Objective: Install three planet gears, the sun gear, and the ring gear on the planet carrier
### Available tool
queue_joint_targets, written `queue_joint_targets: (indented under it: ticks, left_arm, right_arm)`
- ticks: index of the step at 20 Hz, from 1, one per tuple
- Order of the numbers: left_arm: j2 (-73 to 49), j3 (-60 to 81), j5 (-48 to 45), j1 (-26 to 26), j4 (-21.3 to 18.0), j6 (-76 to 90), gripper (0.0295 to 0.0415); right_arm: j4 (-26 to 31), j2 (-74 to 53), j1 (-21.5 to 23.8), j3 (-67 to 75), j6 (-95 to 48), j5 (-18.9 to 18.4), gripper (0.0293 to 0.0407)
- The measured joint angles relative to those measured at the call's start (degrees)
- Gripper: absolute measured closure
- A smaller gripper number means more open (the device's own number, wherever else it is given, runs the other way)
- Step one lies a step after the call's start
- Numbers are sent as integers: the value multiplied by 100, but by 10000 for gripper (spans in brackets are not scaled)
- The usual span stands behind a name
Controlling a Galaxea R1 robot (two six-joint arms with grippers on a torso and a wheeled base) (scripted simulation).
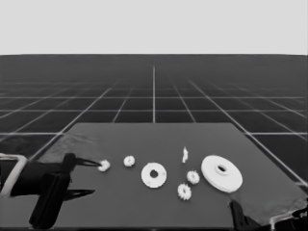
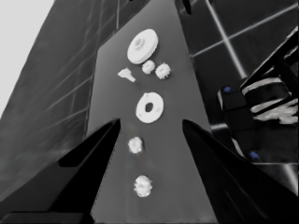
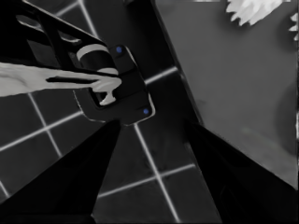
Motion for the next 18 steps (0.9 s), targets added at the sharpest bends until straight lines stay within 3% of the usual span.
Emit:
queue_joint_targets:
  ticks: [1,2,3,4,5,6,7,9,13,14,15,18]
  left_arm:
    - [6,-163,-112,-149,169,6,414]
    - [8,-264,-180,-240,272,10,396]
    - [10,-322,-219,-293,331,12,364]
    - [1736,-1094,2350,83,3068,-2771,334]
    - [3672,-2313,4963,106,2429,-5636,311]
    - [4603,-3933,5314,109,826,-7317,307]
    - [5048,-5266,5101,172,-157,-7873,315]
    - [5527,-6881,4926,284,-1076,-8010,324]
    - [5863,-7927,4930,354,-1505,-7863,326]
    - [5870,-7960,4494,1034,-771,-7866,326]
    - [5967,-8230,4215,1685,-346,-7753,326]
    - [6271,-9022,3810,2313,23,-7377,326]
  right_arm:
    - [-178,-32,117,-134,8,-56,392]
    - [-283,-52,185,-213,12,-88,363]
    - [-344,-63,224,-258,15,-108,332]
    - [-380,-70,247,-284,17,-119,320]
    - [-401,-73,260,-299,18,-125,317]
    - [-413,-76,267,-307,18,-129,316]
    - [-420,-77,272,-312,18,-131,315]
    - [-427,-78,276,-317,19,-133,315]
    - [-430,-78,277,-319,19,-134,315]
    - [-430,-78,277,-319,19,-134,315]
    - [-430,-78,278,-319,19,-134,315]
    - [-430,-78,278,-319,19,-134,315]
